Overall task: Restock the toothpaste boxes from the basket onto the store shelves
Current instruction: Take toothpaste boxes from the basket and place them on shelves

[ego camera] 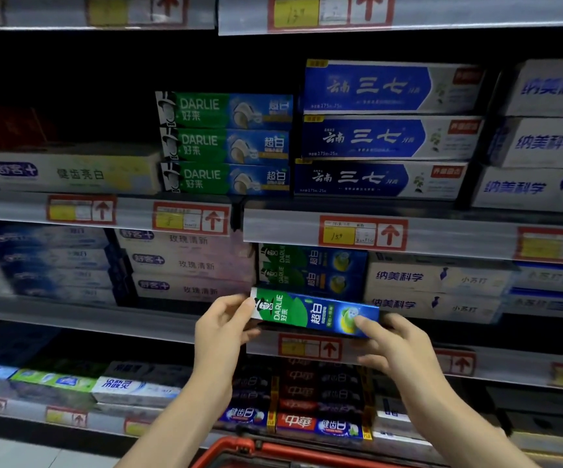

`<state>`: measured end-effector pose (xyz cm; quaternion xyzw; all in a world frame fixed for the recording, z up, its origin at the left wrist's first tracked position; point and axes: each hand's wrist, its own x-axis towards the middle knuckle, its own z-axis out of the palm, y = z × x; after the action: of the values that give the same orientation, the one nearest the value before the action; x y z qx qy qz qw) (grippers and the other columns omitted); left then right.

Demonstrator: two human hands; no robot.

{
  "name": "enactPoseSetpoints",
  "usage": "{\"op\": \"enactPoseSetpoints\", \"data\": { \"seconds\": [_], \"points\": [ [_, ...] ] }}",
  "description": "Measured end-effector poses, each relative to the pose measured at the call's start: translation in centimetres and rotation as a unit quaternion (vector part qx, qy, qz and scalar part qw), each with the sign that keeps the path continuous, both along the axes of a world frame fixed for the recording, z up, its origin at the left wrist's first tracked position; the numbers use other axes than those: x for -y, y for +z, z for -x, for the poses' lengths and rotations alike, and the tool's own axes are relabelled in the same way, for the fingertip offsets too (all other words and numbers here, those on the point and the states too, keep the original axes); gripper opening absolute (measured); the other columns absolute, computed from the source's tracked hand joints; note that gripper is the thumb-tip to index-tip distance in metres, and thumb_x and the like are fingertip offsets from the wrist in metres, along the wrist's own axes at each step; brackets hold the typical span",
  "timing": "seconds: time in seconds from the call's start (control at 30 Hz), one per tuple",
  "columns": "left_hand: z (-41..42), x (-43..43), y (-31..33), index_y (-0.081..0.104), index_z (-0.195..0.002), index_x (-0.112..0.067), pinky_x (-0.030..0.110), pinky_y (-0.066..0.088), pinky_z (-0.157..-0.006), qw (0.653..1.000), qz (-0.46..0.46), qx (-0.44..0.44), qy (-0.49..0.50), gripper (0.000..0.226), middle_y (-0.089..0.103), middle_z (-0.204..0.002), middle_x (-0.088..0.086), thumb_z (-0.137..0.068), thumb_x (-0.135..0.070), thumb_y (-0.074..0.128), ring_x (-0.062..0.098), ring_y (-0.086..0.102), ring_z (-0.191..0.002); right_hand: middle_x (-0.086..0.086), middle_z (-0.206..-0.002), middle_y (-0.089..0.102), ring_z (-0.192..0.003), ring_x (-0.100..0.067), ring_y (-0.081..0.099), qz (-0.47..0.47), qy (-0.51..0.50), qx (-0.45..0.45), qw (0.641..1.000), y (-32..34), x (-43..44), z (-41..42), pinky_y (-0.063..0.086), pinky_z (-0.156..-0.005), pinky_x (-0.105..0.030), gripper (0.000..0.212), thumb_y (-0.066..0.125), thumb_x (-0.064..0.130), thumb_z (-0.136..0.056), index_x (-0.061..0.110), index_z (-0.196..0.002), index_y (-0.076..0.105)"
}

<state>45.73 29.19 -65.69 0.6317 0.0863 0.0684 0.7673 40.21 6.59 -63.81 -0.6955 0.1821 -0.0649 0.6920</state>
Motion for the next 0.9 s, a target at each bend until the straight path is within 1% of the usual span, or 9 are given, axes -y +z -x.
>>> {"op": "enactPoseSetpoints", "data": {
  "seconds": [0.1, 0.17, 0.27, 0.37, 0.5, 0.57, 0.73, 0.8, 0.9],
  "points": [
    [-0.4, -0.3, -0.5, 0.076, -0.096, -0.022, 0.021, 0.055, -0.080, 0.989, -0.145, 0.036, 0.012, 0.011, 0.077, -0.089, -0.005, -0.098, -0.014, 0.069, 0.004, 0.070, -0.087, -0.006, -0.116, 0.071, -0.096, -0.012, 0.066, 0.194, -0.020, -0.003, 0.981, -1.0, 0.1, -0.8, 0.055, -0.090, -0.039, 0.047, 0.073, 0.039, -0.094, 0.014, -0.133, 0.065],
    [-0.9, -0.3, -0.7, 0.076, -0.091, -0.024, 0.016, 0.051, -0.076, 0.980, -0.192, 0.051, 0.018, 0.016, 0.078, -0.084, -0.008, -0.098, -0.011, 0.069, -0.001, 0.069, -0.082, -0.006, -0.119, 0.068, -0.102, -0.015, 0.063, 0.257, -0.044, 0.006, 0.965, -1.6, 0.0, -1.6, 0.052, -0.091, -0.037, 0.051, 0.072, 0.041, -0.095, 0.009, -0.134, 0.064],
    [-2.0, -0.1, -0.8, 0.076, -0.089, -0.027, 0.020, 0.050, -0.074, 0.974, -0.218, 0.044, 0.044, 0.021, 0.077, -0.081, -0.011, -0.096, -0.008, 0.070, 0.005, 0.070, -0.085, 0.003, -0.083, 0.070, -0.071, -0.011, 0.061, 0.284, -0.070, 0.040, 0.956, -1.7, -0.2, -2.6, 0.044, -0.060, -0.025, 0.016, 0.074, 0.029, -0.095, 0.014, -0.097, 0.070],
    [-3.0, 0.4, -0.5, 0.074, -0.091, -0.032, 0.020, 0.047, -0.071, 0.973, -0.219, 0.027, 0.065, 0.026, 0.074, -0.086, -0.014, -0.095, -0.007, 0.069, 0.006, 0.066, -0.087, 0.003, -0.069, 0.061, -0.060, -0.012, 0.054, 0.292, -0.108, 0.026, 0.950, -2.2, 0.2, -3.8, 0.033, -0.050, -0.024, 0.021, 0.079, 0.024, -0.090, 0.015, -0.080, 0.063],
    [-3.6, 0.8, -1.3, 0.074, -0.091, -0.025, 0.027, 0.045, -0.060, 0.964, -0.255, -0.008, 0.069, 0.026, 0.074, -0.083, 0.003, -0.098, -0.004, 0.060, 0.020, 0.061, -0.070, -0.001, -0.078, 0.069, -0.072, -0.020, 0.066, 0.323, -0.099, 0.006, 0.941, -3.3, 0.5, -4.7, 0.042, -0.055, -0.026, 0.015, 0.081, 0.025, -0.088, 0.016, -0.094, 0.071],
    [-3.5, 0.8, -1.8, 0.070, -0.093, -0.020, 0.030, 0.042, -0.052, 0.956, -0.285, -0.038, 0.058, 0.027, 0.070, -0.076, 0.011, -0.097, 0.001, 0.053, 0.027, 0.058, -0.062, 0.001, -0.084, 0.068, -0.075, -0.020, 0.064, 0.357, -0.073, 0.003, 0.931, -3.4, 0.6, -4.4, 0.046, -0.062, -0.026, 0.016, 0.081, 0.026, -0.088, 0.023, -0.097, 0.068],
    [-2.4, 0.7, -1.1, 0.067, -0.097, -0.025, 0.026, 0.037, -0.043, 0.947, -0.312, -0.040, 0.067, 0.033, 0.063, -0.069, 0.009, -0.097, 0.002, 0.048, 0.025, 0.054, -0.056, 0.000, -0.081, 0.067, -0.076, -0.023, 0.063, 0.356, -0.054, -0.029, 0.932, -2.6, 1.0, -3.5, 0.046, -0.061, -0.029, 0.018, 0.080, 0.029, -0.089, 0.023, -0.087, 0.062],
    [-1.5, 0.8, -0.3, 0.066, -0.093, -0.025, 0.027, 0.035, -0.046, 0.948, -0.308, -0.029, 0.074, 0.033, 0.061, -0.067, 0.009, -0.097, 0.002, 0.047, 0.023, 0.048, -0.055, 0.000, -0.085, 0.066, -0.080, -0.022, 0.064, 0.362, -0.060, -0.030, 0.930, -1.9, 1.4, -3.0, 0.044, -0.062, -0.029, 0.017, 0.078, 0.025, -0.089, 0.017, -0.089, 0.062],
    [0.2, 1.0, 1.4, 0.066, -0.090, -0.036, 0.026, 0.039, -0.056, 0.957, -0.285, 0.001, 0.050, 0.041, 0.068, -0.076, 0.001, -0.099, 0.000, 0.049, 0.016, 0.054, -0.062, -0.002, -0.108, 0.069, -0.099, -0.027, 0.067, 0.398, -0.051, -0.010, 0.916, -0.2, 2.0, -1.3, 0.050, -0.075, -0.033, 0.026, 0.076, 0.023, -0.090, 0.014, -0.112, 0.064]
  ]
}}
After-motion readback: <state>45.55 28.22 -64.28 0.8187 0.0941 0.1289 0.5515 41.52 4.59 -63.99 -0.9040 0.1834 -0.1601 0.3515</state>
